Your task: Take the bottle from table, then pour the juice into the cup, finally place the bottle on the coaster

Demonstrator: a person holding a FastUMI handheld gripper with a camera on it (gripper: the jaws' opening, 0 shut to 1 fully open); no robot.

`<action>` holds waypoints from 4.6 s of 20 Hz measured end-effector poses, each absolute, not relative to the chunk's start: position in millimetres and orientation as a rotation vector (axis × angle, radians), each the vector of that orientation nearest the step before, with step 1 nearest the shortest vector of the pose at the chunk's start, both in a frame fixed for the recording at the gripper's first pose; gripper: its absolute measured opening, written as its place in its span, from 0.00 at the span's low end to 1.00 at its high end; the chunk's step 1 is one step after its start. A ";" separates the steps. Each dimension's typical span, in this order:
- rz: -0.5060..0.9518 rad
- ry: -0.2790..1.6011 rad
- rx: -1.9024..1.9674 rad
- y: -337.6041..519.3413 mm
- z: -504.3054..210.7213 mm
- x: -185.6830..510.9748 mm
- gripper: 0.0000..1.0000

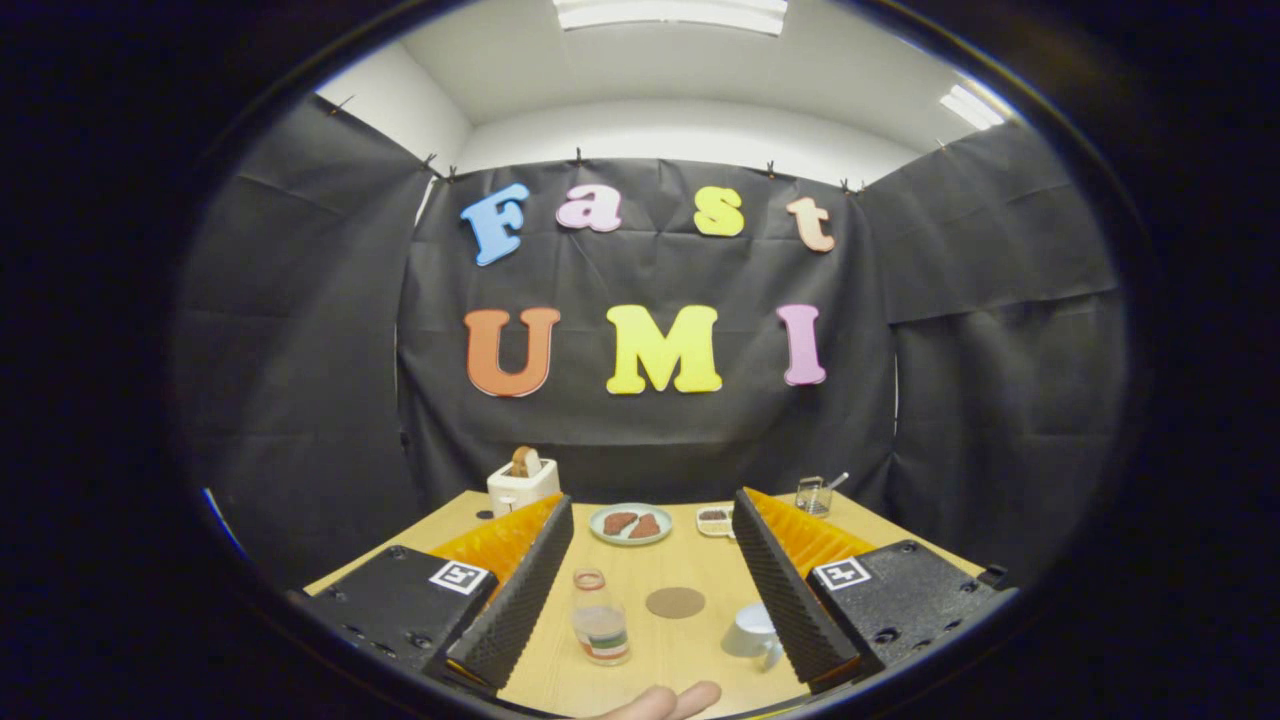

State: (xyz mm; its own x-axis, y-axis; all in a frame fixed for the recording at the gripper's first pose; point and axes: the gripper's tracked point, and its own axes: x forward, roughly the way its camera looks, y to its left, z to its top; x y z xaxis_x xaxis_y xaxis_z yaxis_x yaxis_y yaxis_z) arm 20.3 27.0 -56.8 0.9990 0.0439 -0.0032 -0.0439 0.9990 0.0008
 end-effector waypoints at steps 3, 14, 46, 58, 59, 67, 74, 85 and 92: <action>0.071 0.006 0.017 36.4 -71.2 27.1 1.00; 0.072 0.001 -0.037 52.9 -156.2 56.6 1.00; 0.037 0.088 -0.019 82.0 -301.1 146.6 0.81; 0.069 0.177 0.409 75.2 -264.8 138.4 0.80; 0.068 0.188 0.448 73.8 -264.6 139.4 0.80; 0.048 0.243 0.734 58.8 -267.5 142.9 0.80; 0.102 0.279 1.019 60.1 -267.3 135.2 0.80; 0.137 0.280 1.349 45.0 -242.4 131.4 0.80; 0.098 0.294 1.553 30.8 -238.5 128.2 0.80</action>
State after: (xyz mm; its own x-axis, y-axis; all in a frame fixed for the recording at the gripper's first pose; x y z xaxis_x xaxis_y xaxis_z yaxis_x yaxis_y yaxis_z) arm 128.2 30.8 -238.5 0.9611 0.2466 -0.1240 0.1223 0.0225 0.9922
